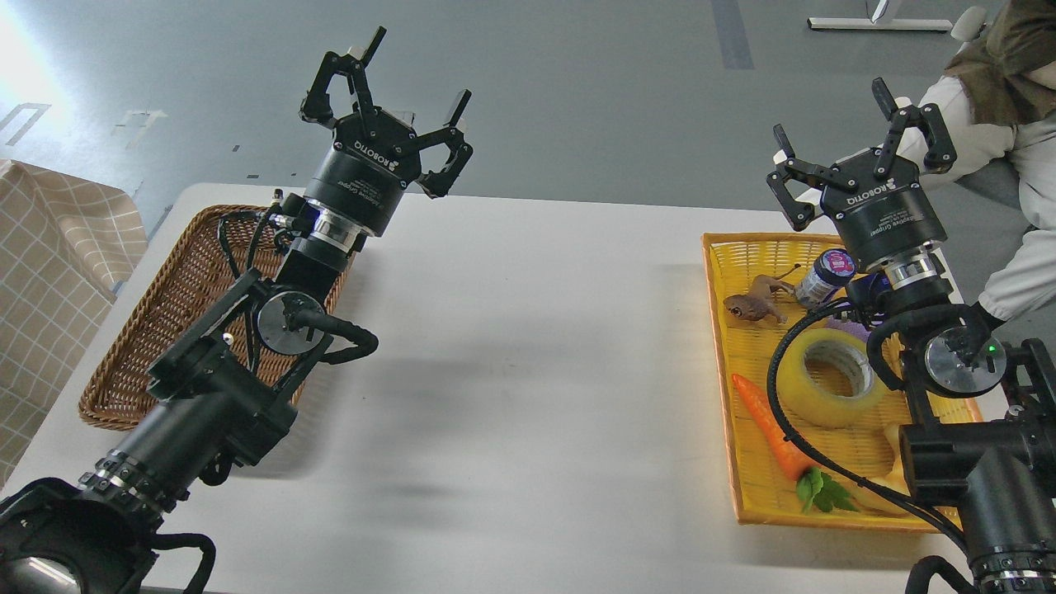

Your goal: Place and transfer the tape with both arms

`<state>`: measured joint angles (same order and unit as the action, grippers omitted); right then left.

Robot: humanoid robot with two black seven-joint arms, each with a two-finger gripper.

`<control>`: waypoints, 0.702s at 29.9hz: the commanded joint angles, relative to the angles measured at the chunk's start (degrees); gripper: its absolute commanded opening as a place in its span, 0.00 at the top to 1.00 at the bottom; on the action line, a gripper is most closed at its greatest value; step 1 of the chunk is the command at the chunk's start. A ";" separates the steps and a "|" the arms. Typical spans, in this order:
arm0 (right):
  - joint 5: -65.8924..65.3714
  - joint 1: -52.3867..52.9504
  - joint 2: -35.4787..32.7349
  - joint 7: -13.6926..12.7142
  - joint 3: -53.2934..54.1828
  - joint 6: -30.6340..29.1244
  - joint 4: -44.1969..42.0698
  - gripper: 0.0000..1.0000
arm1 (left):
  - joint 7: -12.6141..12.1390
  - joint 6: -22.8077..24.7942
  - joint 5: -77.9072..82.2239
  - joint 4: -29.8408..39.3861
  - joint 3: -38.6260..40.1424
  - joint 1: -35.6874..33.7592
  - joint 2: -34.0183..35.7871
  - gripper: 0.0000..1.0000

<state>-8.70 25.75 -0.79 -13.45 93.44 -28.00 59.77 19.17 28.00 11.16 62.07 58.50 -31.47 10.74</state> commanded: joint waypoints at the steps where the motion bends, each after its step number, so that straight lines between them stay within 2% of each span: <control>1: 0.00 0.00 0.00 0.01 -0.01 0.00 -0.09 0.00 | 0.08 0.00 0.00 0.07 0.04 0.00 -0.02 0.02; 21: -0.09 0.00 -0.26 -0.08 -0.01 0.00 -0.09 0.00 | 0.08 0.00 0.00 0.07 0.21 -0.09 -0.02 0.02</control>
<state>-8.70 25.75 -0.79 -13.45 93.50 -28.00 59.69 19.30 28.00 11.16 62.14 58.71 -31.56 10.72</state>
